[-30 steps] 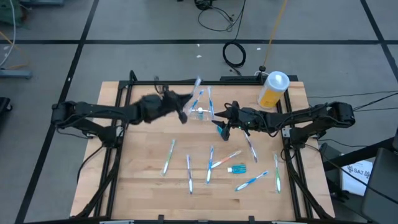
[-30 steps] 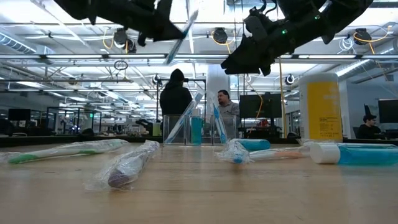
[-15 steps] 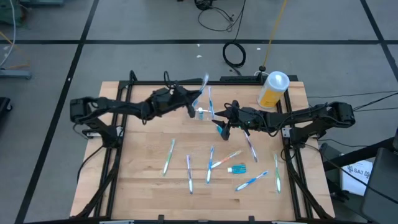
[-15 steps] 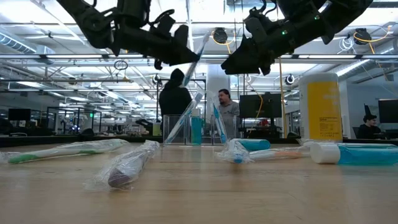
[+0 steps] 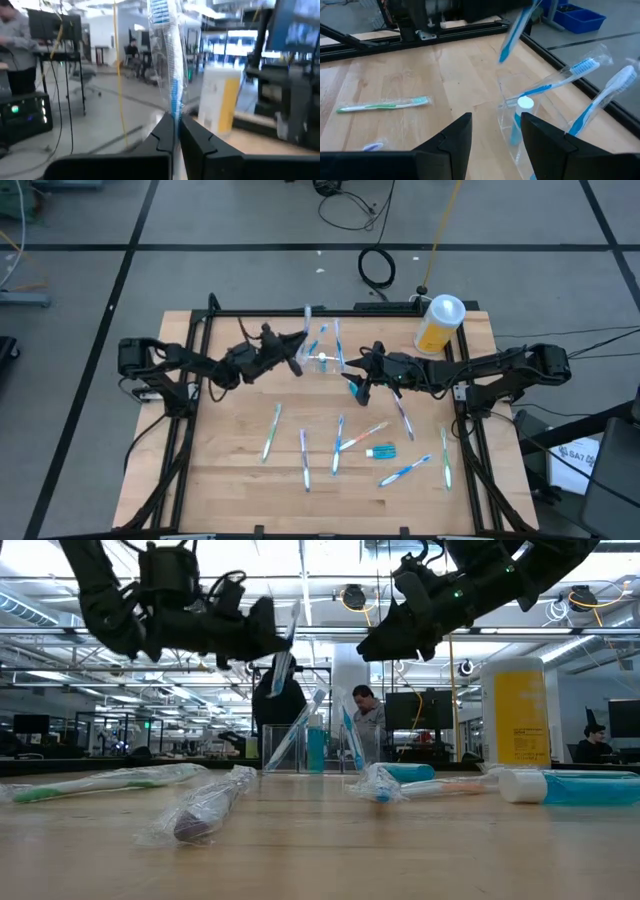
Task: Pick & Place toothbrushing station
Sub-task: Put the blue toothbrush into the transparent organizer
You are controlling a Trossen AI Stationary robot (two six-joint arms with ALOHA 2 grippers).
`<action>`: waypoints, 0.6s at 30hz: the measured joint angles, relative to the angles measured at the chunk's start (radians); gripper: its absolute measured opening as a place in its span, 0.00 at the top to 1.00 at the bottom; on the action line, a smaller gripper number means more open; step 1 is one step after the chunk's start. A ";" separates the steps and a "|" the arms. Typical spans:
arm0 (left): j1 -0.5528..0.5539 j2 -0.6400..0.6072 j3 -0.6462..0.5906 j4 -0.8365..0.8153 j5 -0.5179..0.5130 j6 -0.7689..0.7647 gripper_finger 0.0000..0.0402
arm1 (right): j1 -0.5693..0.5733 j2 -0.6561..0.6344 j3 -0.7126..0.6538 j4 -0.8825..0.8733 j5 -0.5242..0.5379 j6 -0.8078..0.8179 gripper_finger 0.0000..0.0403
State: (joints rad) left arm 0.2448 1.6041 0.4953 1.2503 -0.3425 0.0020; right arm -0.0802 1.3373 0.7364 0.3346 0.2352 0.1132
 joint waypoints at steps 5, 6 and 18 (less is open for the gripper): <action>0.007 0.071 0.003 0.041 0.001 0.026 0.98 | -0.018 0.000 0.000 0.061 0.002 -0.003 0.59; 0.009 0.095 0.004 0.054 0.000 0.040 0.99 | -0.020 0.000 0.000 0.071 0.002 -0.003 0.59; 0.025 0.276 0.004 0.222 -0.034 0.020 0.98 | -0.027 0.000 0.000 0.103 0.000 -0.005 0.59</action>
State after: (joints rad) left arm 0.2703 1.8804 0.4992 1.4718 -0.3762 0.0220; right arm -0.1074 1.3369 0.7364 0.4374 0.2350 0.1081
